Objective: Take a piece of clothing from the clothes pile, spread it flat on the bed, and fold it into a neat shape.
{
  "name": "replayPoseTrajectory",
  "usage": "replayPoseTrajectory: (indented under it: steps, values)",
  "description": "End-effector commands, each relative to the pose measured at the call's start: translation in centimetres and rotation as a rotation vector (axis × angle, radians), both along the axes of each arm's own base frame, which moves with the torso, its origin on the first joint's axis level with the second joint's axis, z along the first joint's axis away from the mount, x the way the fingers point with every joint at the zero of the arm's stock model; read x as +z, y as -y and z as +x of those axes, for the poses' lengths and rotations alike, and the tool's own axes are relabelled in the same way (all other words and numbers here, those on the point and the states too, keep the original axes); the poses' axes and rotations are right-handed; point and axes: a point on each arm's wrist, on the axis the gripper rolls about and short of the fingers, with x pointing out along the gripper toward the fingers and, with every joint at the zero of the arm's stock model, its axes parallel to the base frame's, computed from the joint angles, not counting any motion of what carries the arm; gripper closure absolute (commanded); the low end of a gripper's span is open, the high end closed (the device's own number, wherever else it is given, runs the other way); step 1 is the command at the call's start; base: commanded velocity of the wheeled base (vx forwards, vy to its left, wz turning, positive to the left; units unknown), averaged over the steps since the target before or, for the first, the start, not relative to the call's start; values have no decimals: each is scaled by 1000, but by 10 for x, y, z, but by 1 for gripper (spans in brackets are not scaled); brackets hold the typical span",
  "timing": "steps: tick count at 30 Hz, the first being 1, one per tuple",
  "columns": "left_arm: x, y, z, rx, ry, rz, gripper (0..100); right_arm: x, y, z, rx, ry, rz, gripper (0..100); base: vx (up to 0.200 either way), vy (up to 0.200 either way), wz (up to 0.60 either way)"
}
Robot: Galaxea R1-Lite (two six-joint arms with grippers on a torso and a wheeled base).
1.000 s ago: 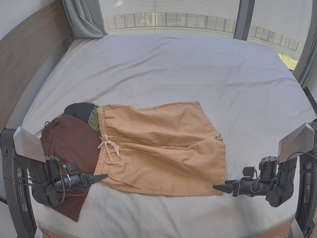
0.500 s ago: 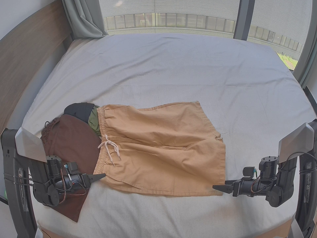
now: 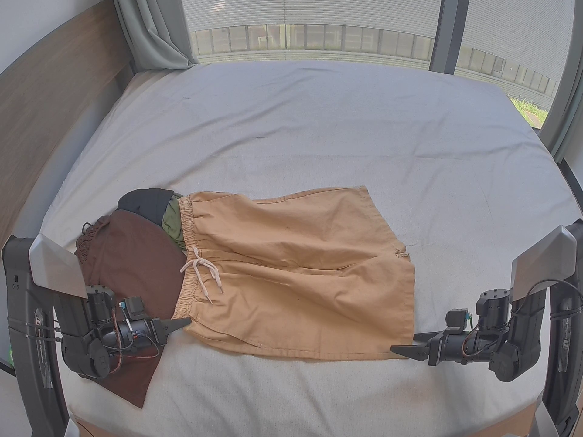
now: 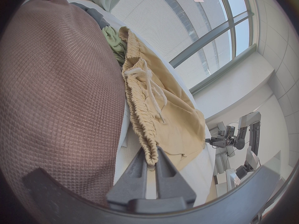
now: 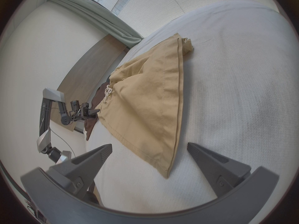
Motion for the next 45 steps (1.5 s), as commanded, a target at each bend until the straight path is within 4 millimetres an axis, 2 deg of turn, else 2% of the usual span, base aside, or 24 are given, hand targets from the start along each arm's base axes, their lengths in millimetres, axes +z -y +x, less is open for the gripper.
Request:
replayPoseTrajectory:
  steps: [1,20,32,33,45]
  values:
    - [0,1,0,-4,0,0,100,-5,0,-6,30,-26,1,0,0,0,0]
    - [0,0,0,-3,2,1,100,-13,-9,-9,79,-54,2,0,0,0,0]
    - [0,0,0,-3,3,2,100,-13,-11,-1,75,-26,8,0,0,0,0]
    - [0,0,0,-5,4,2,100,-13,-10,-1,74,-24,8,100,0,0,0]
    - [0,0,0,-5,2,1,100,-13,-9,-1,67,-26,6,100,0,0,0]
